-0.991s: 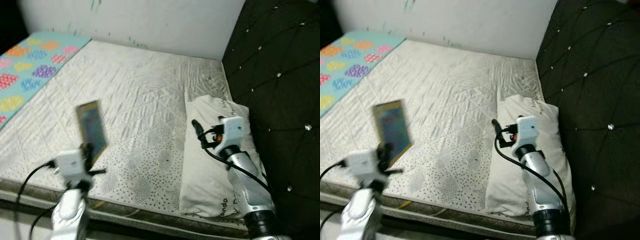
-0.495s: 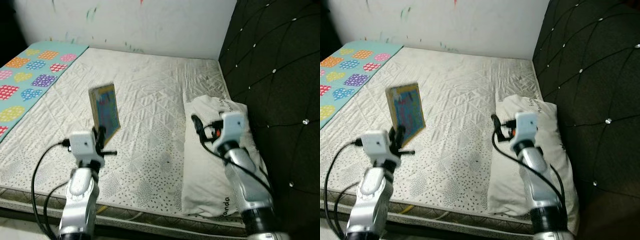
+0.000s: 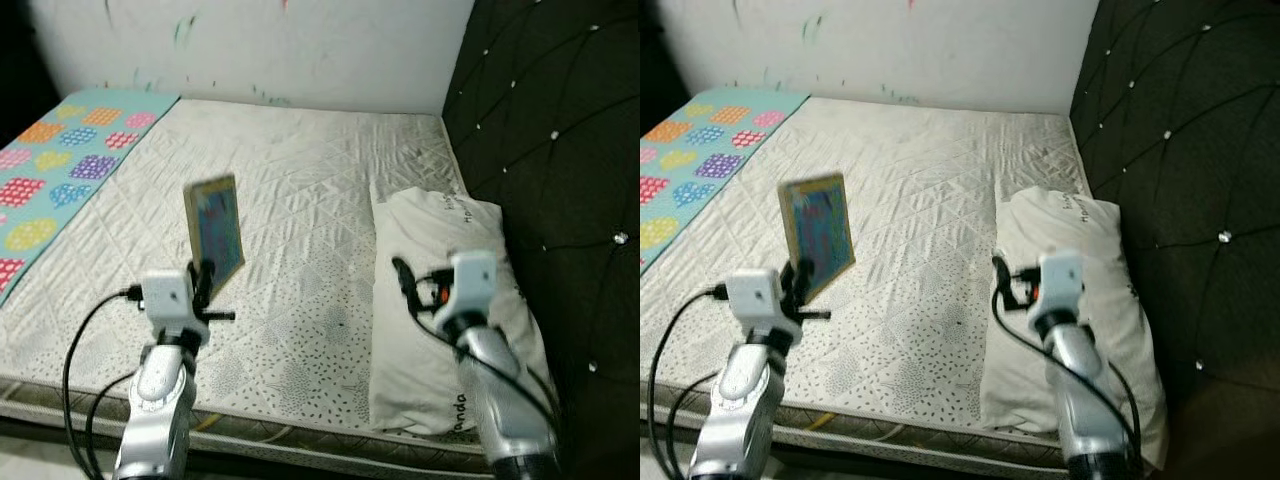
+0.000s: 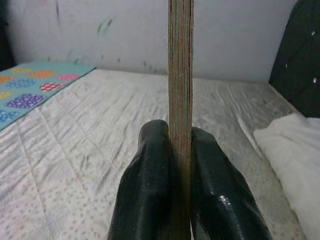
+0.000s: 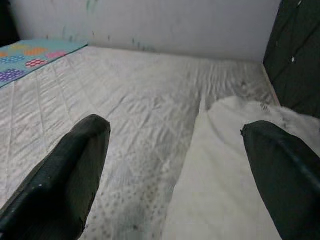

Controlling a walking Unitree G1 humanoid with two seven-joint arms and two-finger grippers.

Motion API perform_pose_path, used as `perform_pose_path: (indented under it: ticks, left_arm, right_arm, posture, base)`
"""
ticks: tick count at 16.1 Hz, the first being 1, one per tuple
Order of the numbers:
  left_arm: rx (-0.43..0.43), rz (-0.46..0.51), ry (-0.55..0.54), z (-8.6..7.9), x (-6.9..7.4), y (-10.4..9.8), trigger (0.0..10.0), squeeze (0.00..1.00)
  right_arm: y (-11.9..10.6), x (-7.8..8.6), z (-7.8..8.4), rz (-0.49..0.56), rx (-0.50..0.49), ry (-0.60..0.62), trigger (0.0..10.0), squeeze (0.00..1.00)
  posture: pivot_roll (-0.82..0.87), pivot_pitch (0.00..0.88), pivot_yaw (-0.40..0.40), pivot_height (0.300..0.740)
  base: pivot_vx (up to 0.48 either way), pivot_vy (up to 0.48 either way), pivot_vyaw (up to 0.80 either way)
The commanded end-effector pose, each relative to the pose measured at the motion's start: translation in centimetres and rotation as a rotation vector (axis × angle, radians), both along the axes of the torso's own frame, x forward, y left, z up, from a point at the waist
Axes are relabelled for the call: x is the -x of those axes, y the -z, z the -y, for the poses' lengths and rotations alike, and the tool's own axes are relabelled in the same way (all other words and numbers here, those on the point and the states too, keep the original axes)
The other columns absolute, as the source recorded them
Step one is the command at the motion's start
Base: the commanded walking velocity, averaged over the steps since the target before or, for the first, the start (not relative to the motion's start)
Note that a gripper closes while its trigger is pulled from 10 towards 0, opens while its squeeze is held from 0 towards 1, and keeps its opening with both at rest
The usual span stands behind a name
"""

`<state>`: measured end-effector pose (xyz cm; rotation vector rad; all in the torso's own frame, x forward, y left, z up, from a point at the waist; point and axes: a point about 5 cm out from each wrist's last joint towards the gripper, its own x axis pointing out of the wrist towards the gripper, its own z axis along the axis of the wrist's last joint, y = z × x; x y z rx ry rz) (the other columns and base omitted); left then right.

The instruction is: Clean up the room

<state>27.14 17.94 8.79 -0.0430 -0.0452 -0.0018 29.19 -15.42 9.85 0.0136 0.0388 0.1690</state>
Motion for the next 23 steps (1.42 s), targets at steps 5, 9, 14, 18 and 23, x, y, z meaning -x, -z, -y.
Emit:
perform_pose_path:
  ticks: [5,9,14,18,23]
  left_arm:
    - [-0.016,0.043,-0.044,-0.9,1.3,-1.1,10.0,0.00]
    - [-0.016,0.029,-0.065,-0.9,2.3,-1.1,10.0,0.00]
    - [-0.004,0.030,-0.079,-1.2,2.5,-1.7,10.0,0.00]
    - [0.030,0.014,-0.103,-1.3,2.4,-1.8,10.0,0.00]
    - [0.022,0.013,-0.091,-1.0,2.2,-2.2,10.0,0.00]
  right_arm:
    - [-1.4,0.0,-1.2,0.016,-0.017,-0.038,10.0,0.00]
    - [-1.5,-0.4,-0.8,0.003,-0.034,-0.030,10.0,0.00]
    - [-2.2,-1.1,-0.9,-0.005,-0.047,-0.030,10.0,0.00]
    - [-2.6,-1.4,-0.7,-0.004,-0.049,-0.028,10.0,0.00]
    - [-2.6,-1.5,-0.7,0.000,-0.052,-0.021,10.0,0.00]
  posture:
    - [-0.16,0.069,0.003,0.740]
    - [-0.13,0.090,-0.016,0.740]
    - [-0.12,0.120,-0.022,0.740]
    - [-0.12,0.130,-0.028,0.740]
    - [-0.12,0.133,-0.017,0.740]
  base:
    - [0.000,0.000,0.00]
    - [0.000,0.000,0.00]
    - [0.000,0.000,-0.64]
    - [0.000,0.000,-0.80]
    - [0.000,0.000,-0.80]
